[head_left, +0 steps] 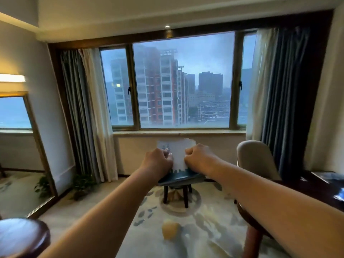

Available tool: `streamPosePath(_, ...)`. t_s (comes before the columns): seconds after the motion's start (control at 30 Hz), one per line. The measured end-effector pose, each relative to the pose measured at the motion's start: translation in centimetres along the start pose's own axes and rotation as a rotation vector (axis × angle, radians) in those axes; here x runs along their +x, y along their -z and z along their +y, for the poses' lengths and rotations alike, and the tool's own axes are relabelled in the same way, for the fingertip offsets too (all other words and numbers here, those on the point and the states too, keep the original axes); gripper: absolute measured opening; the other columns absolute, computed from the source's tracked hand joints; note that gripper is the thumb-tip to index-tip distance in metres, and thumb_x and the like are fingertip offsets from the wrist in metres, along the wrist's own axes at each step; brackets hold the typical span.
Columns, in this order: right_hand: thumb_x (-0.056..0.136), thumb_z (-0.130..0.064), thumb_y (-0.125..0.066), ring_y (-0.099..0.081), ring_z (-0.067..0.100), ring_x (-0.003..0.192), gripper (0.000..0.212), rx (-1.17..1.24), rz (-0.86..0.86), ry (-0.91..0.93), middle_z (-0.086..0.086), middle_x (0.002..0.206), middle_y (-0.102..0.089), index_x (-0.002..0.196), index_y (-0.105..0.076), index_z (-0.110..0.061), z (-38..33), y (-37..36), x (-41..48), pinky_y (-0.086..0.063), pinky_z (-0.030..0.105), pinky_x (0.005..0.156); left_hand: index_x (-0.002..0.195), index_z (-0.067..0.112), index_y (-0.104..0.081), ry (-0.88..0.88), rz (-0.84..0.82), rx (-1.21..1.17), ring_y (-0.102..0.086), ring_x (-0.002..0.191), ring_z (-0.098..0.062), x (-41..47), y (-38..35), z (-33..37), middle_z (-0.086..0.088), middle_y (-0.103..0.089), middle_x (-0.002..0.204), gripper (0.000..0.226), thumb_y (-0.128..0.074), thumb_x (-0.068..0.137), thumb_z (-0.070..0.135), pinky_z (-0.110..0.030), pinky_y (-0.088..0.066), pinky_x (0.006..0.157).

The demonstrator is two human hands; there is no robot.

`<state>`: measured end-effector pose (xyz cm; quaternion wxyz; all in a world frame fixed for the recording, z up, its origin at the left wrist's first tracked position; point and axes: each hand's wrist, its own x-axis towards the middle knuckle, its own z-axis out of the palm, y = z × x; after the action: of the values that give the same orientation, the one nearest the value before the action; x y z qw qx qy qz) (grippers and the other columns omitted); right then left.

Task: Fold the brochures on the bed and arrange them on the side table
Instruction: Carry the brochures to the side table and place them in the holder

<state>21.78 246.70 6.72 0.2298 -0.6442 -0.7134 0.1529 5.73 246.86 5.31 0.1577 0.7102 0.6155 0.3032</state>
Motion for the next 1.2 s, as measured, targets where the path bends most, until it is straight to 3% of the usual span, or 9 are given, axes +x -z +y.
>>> streamPosePath(0.1, 0.097, -0.024, -0.056, -0.065, 0.023, 0.103, 0.025, 0.013, 0.001, -0.042, 0.008, 0.111, -0.07, 0.11, -0.075, -0.014, 4.0, 2.0, 4.5, -0.056, 0.037, 0.095, 0.135, 0.018, -0.064, -0.009, -0.026, 0.012, -0.067, 0.094, -0.017, 5.9, -3.2, 2.1, -0.005, -0.071, 0.117, 0.037, -0.051, 0.105, 0.035, -0.031, -0.054, 0.09)
streamPosePath(0.27, 0.1, -0.028, -0.057, -0.062, 0.024, 0.114, 0.037, 0.021, 0.02, -0.078, 0.01, 0.13, -0.063, 0.132, -0.066, -0.012, 9.0, 3.4, 12.4, -0.053, 0.038, 0.102, 0.135, 0.018, -0.063, -0.024, -0.059, -0.002, -0.068, 0.085, -0.015, 14.8, -7.7, 3.7, -0.003, -0.07, 0.101, 0.037, -0.052, 0.105, 0.036, -0.032, -0.057, 0.081)
streamPosePath(0.37, 0.099, -0.03, -0.058, -0.062, 0.022, 0.111, 0.041, 0.044, 0.037, -0.127, 0.01, 0.132, -0.061, 0.135, -0.063, -0.013, 10.8, 3.0, 17.2, -0.054, 0.038, 0.101, 0.133, 0.016, -0.065, -0.037, -0.061, 0.04, -0.068, 0.092, -0.022, 19.8, -9.3, 3.7, -0.007, -0.071, 0.108, 0.037, -0.052, 0.104, 0.036, -0.037, -0.056, 0.09)
streamPosePath(0.5, 0.101, -0.028, -0.054, -0.06, 0.023, 0.118, 0.043, 0.018, 0.05, -0.156, 0.009, 0.139, -0.06, 0.142, -0.06, -0.013, 11.3, 2.5, 23.5, -0.051, 0.034, 0.104, 0.131, 0.014, -0.067, -0.076, -0.066, 0.046, -0.067, 0.089, -0.024, 26.4, -10.5, 2.3, -0.008, -0.072, 0.106, 0.037, -0.051, 0.105, 0.034, -0.032, -0.052, 0.08)
streamPosePath(0.6, 0.098, -0.026, -0.057, -0.061, 0.02, 0.116, 0.046, 0.033, 0.087, -0.192, 0.005, 0.141, -0.061, 0.143, -0.059, -0.015, 11.4, 2.1, 28.3, -0.05, 0.025, 0.092, 0.137, 0.014, -0.064, -0.109, -0.06, 0.076, -0.068, 0.101, -0.032, 31.2, -10.9, 1.3, -0.013, -0.074, 0.112, 0.039, -0.051, 0.105, 0.032, -0.031, -0.05, 0.082)
streamPosePath(0.7, 0.097, -0.026, -0.059, -0.063, 0.018, 0.111, 0.047, 0.059, 0.109, -0.204, 0.004, 0.14, -0.062, 0.143, -0.06, -0.017, 11.9, 1.6, 33.1, -0.047, 0.023, 0.083, 0.138, 0.014, -0.062, -0.128, -0.063, 0.063, -0.069, 0.098, -0.033, 36.1, -11.5, 0.1, -0.014, -0.074, 0.109, 0.039, -0.05, 0.106, 0.032, -0.031, -0.05, 0.08)
streamPosePath(0.83, 0.099, -0.025, -0.055, -0.061, 0.023, 0.121, 0.046, 0.029, 0.067, -0.193, 0.005, 0.143, -0.061, 0.144, -0.06, -0.018, 12.7, 0.4, 40.1, -0.05, 0.027, 0.096, 0.132, 0.013, -0.067, -0.111, -0.087, 0.075, -0.063, 0.082, -0.027, 43.2, -13.0, -2.2, -0.012, -0.074, 0.102, 0.037, -0.05, 0.106, 0.033, -0.027, -0.045, 0.074)
streamPosePath(0.93, 0.1, -0.025, -0.054, -0.06, 0.025, 0.125, 0.046, 0.02, 0.032, -0.204, 0.007, 0.144, -0.06, 0.145, -0.059, -0.016, 13.9, -0.9, 46.2, -0.052, 0.034, 0.105, 0.134, 0.015, -0.066, -0.081, -0.106, 0.077, -0.067, 0.09, -0.024, 49.3, -14.5, -4.1, -0.008, -0.073, 0.104, 0.038, -0.052, 0.105, 0.034, -0.031, -0.054, 0.084)
streamPosePath(1.2, 0.1, -0.027, -0.058, -0.063, 0.027, 0.115, 0.042, 0.043, 0.0, -0.158, 0.013, 0.133, -0.063, 0.139, -0.062, -0.013, 18.7, -2.9, 65.5, -0.054, 0.041, 0.103, 0.141, 0.019, -0.059, -0.044, -0.087, 0.134, -0.068, 0.09, -0.02, 67.4, -19.1, -7.3, -0.005, -0.07, 0.105, 0.042, -0.05, 0.104, 0.039, -0.038, -0.058, 0.089)
